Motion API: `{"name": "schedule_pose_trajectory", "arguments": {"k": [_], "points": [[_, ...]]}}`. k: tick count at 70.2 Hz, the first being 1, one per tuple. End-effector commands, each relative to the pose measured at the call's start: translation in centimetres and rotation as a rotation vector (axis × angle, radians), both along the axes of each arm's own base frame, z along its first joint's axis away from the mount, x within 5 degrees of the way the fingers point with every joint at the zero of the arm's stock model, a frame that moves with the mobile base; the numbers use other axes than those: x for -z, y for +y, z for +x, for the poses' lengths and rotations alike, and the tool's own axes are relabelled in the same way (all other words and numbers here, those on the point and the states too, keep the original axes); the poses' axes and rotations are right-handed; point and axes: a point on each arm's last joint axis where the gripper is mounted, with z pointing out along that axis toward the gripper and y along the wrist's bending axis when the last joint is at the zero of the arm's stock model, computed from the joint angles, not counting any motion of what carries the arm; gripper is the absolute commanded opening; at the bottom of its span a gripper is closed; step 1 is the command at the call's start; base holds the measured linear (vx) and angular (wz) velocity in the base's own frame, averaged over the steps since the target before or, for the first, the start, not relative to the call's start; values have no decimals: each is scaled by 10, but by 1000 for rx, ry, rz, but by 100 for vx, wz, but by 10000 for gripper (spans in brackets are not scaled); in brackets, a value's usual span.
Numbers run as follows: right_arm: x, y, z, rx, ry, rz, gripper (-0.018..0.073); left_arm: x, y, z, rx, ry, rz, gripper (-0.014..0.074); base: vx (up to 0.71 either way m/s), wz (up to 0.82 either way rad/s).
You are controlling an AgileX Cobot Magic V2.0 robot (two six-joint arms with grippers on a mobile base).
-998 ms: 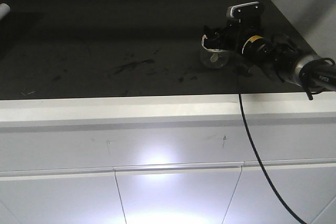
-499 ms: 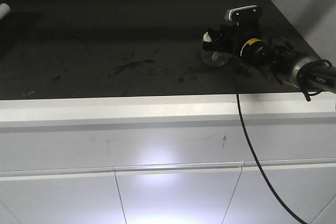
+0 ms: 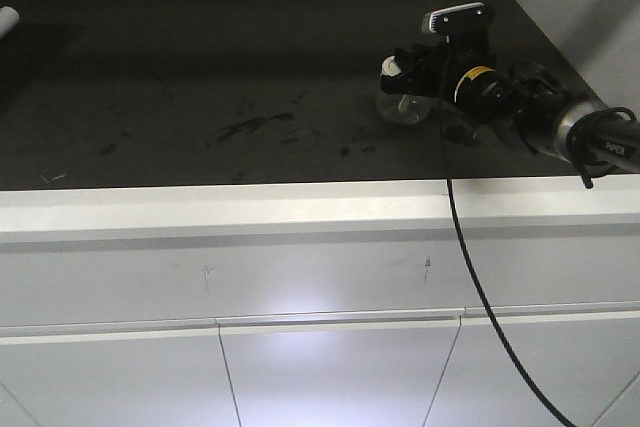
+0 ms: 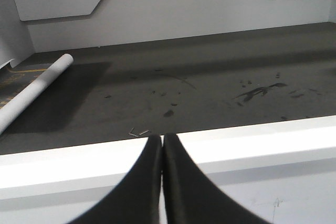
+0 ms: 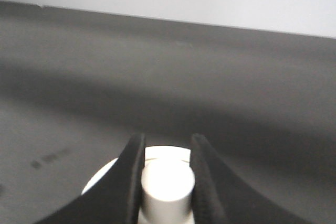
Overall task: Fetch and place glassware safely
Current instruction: 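Close the right gripper on the jar's white lid knob, then lift the jar with the right gripper and pull it out toward the robot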
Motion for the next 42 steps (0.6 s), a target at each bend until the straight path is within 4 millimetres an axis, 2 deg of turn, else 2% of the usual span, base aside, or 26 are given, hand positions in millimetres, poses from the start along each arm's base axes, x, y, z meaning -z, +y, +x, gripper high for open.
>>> {"name": "schedule_pose_trajectory", "arguments": {"k": [1, 9, 15, 25, 42], "points": [[-78, 0, -20, -26, -170, 96, -4, -16, -1, 1, 9, -89, -12, -7, 0, 0], [-92, -4, -45, -23, -163, 84, -3, -16, -1, 1, 9, -89, -12, -7, 0, 0], [-95, -5, -66, -37, -150, 58, -3, -16, -1, 1, 9, -89, -12, -7, 0, 0], [-106, -9, -109, -54, -147, 42, -3, -16, -1, 1, 9, -89, -12, -7, 0, 0], [-112, -6, -181, -130, -178, 77, -3, -16, -1, 1, 9, -89, -12, -7, 0, 0]]}}
